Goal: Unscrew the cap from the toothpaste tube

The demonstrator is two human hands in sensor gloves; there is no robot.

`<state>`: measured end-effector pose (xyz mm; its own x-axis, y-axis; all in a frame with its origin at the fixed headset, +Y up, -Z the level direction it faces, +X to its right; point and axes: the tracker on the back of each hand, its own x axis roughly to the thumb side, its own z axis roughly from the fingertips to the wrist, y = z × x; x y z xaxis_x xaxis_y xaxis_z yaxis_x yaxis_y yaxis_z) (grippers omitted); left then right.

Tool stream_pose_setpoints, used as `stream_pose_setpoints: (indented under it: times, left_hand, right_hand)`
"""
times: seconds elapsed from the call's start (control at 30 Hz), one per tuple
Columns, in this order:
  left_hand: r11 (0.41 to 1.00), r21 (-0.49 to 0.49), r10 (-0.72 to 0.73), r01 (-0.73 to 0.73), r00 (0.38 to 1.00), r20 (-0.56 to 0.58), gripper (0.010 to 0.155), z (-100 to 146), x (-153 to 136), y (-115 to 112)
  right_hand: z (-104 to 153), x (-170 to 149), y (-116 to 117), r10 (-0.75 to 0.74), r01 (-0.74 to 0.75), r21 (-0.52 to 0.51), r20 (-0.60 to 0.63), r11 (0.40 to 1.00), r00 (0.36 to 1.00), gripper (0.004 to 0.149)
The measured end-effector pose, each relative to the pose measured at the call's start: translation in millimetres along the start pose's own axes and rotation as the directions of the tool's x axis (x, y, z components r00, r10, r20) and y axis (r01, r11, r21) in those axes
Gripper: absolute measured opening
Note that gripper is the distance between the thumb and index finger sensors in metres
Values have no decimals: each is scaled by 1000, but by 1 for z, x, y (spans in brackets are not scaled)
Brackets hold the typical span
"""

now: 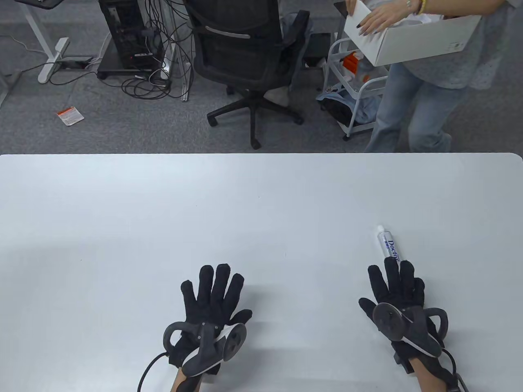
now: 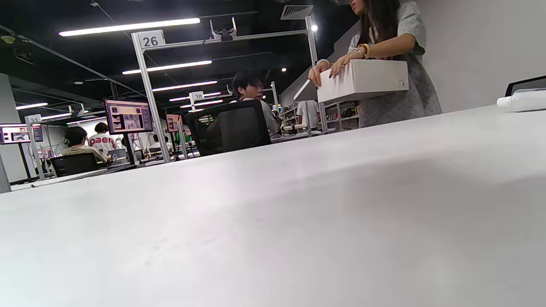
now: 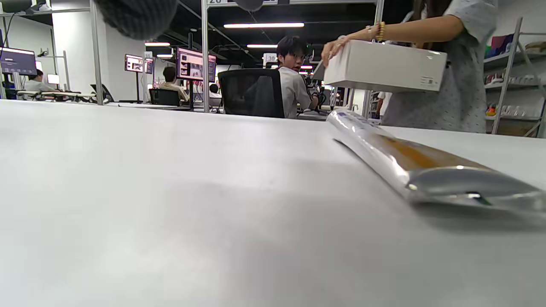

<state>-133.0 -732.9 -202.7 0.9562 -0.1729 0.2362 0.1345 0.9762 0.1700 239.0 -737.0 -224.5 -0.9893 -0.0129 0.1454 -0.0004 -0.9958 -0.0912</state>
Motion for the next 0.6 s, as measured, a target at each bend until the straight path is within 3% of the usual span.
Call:
stream_pose_setpoints:
  times: [0.6]
  left_hand:
    - [999, -35, -1, 1, 1000, 10, 78, -1, 0, -3]
  right_hand:
    - [-3, 2, 12, -46, 43, 66, 42, 997, 998, 80]
